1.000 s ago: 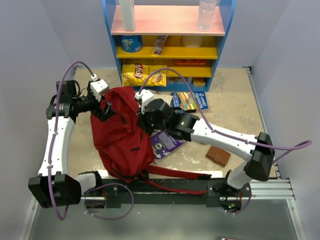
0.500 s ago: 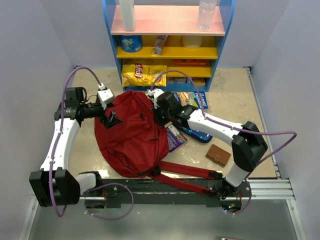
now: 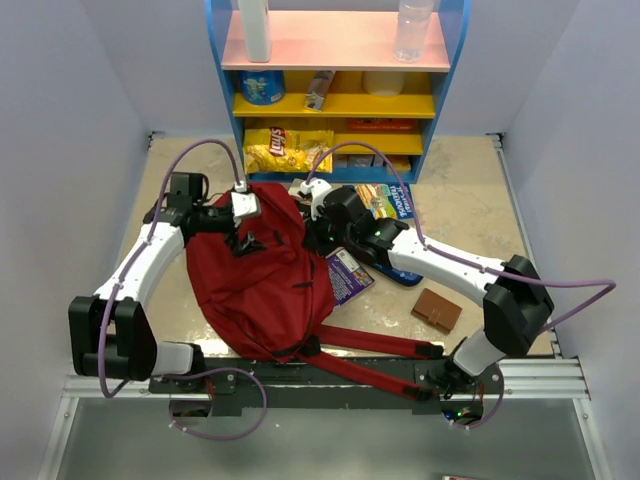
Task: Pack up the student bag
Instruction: Unzip the student bag at the center of the board.
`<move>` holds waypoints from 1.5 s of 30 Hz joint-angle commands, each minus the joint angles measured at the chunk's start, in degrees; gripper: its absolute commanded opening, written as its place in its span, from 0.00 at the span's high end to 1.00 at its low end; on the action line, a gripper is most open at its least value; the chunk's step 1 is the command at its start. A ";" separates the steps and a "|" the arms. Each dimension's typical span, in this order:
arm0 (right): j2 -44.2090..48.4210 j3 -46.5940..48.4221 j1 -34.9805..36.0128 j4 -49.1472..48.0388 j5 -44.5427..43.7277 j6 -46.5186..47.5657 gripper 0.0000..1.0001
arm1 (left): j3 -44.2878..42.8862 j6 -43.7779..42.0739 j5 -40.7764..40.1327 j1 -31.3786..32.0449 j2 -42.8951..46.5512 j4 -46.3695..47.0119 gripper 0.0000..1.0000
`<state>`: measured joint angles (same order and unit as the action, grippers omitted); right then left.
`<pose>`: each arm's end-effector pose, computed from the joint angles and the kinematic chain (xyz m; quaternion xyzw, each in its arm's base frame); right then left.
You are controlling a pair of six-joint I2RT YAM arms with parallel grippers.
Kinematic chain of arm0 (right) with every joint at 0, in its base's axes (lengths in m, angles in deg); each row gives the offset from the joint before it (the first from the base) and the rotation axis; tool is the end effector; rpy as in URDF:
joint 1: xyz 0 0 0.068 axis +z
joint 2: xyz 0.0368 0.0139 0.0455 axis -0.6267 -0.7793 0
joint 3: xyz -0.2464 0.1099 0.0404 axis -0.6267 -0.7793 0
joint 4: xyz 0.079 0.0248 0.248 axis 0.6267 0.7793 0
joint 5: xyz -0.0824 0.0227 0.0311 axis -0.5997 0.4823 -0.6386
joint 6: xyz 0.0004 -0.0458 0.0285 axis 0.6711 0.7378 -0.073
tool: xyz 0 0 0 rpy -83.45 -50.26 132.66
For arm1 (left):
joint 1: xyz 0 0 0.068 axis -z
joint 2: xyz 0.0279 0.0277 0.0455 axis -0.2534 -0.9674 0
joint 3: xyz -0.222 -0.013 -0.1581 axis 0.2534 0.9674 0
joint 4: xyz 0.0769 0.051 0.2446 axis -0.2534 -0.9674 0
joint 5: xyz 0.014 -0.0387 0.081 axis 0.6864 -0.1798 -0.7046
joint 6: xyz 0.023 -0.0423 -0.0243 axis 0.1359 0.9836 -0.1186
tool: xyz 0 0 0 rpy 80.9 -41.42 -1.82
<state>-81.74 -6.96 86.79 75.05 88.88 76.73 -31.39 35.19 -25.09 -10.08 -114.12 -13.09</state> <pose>0.2404 0.2709 0.2757 -0.2821 0.8365 0.2666 0.3869 0.2691 -0.0510 0.2682 0.5319 0.6612 -0.2808 0.4484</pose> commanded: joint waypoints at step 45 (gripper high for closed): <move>3.09 10.21 8.26 3.59 -0.54 4.84 1.00 | -14.71 -50.78 -10.90 9.37 5.71 -30.37 0.27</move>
<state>-80.80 -0.34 93.83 80.08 88.11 80.62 -44.84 -13.36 -37.46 -1.47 -107.85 -45.00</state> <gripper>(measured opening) 0.034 0.748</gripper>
